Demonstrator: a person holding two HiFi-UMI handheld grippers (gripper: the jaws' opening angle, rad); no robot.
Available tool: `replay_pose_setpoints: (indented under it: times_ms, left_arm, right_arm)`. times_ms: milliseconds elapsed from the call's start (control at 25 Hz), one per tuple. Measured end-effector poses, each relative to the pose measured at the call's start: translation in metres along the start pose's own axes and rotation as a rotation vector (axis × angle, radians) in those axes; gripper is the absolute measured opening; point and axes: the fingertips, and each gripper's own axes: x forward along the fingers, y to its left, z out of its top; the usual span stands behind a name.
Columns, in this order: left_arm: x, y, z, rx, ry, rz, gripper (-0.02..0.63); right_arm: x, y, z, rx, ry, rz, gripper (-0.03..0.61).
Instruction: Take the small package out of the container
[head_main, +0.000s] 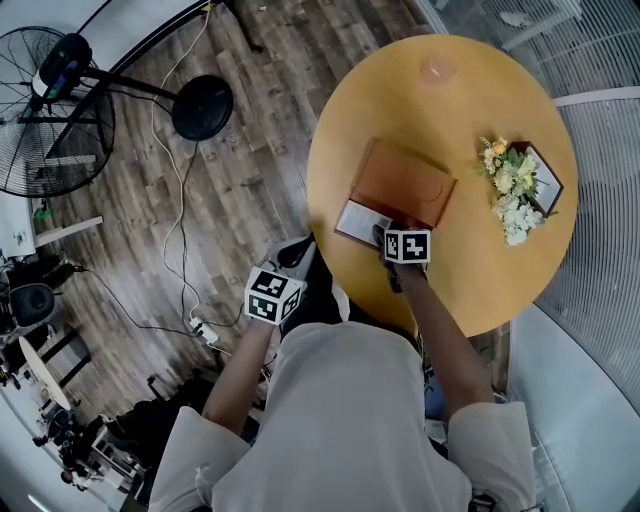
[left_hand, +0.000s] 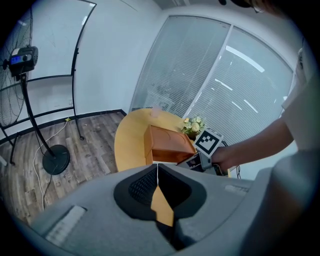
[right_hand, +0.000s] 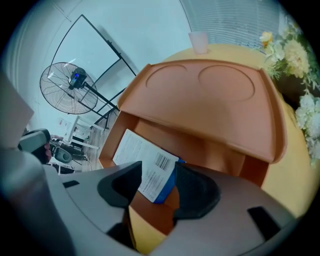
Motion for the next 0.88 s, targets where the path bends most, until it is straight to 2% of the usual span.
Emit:
replay_pose_setpoints:
  times_ms: [240, 560, 880]
  left_arm:
    - [-0.005, 0.008, -0.014, -0.016, 0.008, 0.016, 0.02]
    - [-0.004, 0.008, -0.023, -0.01, 0.018, 0.017, 0.02]
    - [-0.014, 0.011, -0.029, -0.008, 0.021, 0.021, 0.02]
  right_arm:
    - [-0.001, -0.003, -0.002, 0.013, -0.063, 0.042, 0.199]
    - [0.004, -0.009, -0.007, 0.014, -0.031, 0.041, 0.199]
    - [0.006, -0.01, -0.006, 0.059, -0.039, 0.033, 0.199]
